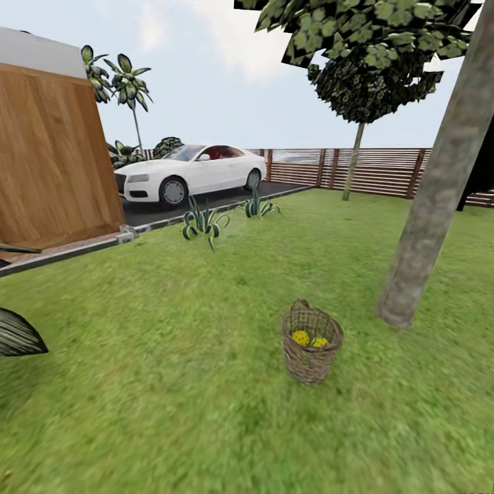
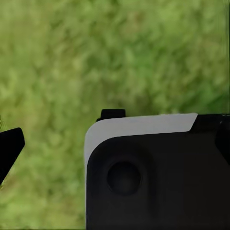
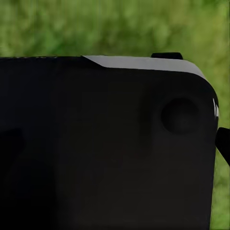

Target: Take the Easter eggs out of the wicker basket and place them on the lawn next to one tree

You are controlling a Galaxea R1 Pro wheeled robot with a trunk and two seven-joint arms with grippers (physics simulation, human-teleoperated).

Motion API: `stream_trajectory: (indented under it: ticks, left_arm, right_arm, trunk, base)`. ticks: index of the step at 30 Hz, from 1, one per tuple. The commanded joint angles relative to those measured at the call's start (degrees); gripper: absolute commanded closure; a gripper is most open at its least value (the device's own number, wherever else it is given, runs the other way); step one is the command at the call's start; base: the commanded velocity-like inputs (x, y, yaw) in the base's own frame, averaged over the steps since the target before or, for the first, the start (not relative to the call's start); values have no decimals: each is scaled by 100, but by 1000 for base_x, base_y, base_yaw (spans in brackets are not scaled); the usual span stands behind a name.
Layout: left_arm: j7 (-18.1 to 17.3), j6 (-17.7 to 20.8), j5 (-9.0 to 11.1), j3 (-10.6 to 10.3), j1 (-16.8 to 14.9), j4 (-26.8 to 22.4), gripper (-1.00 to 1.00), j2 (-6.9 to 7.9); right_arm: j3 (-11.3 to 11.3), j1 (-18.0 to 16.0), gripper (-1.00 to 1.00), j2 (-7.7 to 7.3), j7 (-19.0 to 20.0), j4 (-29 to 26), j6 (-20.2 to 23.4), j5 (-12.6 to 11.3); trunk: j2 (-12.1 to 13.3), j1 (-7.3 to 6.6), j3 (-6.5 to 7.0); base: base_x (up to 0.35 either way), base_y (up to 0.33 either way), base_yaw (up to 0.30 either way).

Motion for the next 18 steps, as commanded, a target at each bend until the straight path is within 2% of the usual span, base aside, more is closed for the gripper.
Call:
stream_trajectory:
  ticks: [1,5,18]
  left_arm:
    - [-7,-18,0,1,-2,3,-100,1]
    - [-7,-18,0,0,-2,3,-100,1]
    - [-7,-18,0,0,-2,3,-100,1]
  right_arm:
    - [-5,-2,-100,1,6,2,-16,-3]
    - [5,-2,-100,1,6,2,-16,1]
    - [15,-2,-100,1,6,8,-13,6]
  trunk:
    - [-2,3,-5]
    - [-2,3,-7]
    - [-2,3,-6]
  base:
    - [317,86,-280]
    - [317,86,-176]
    - [317,87,-14]
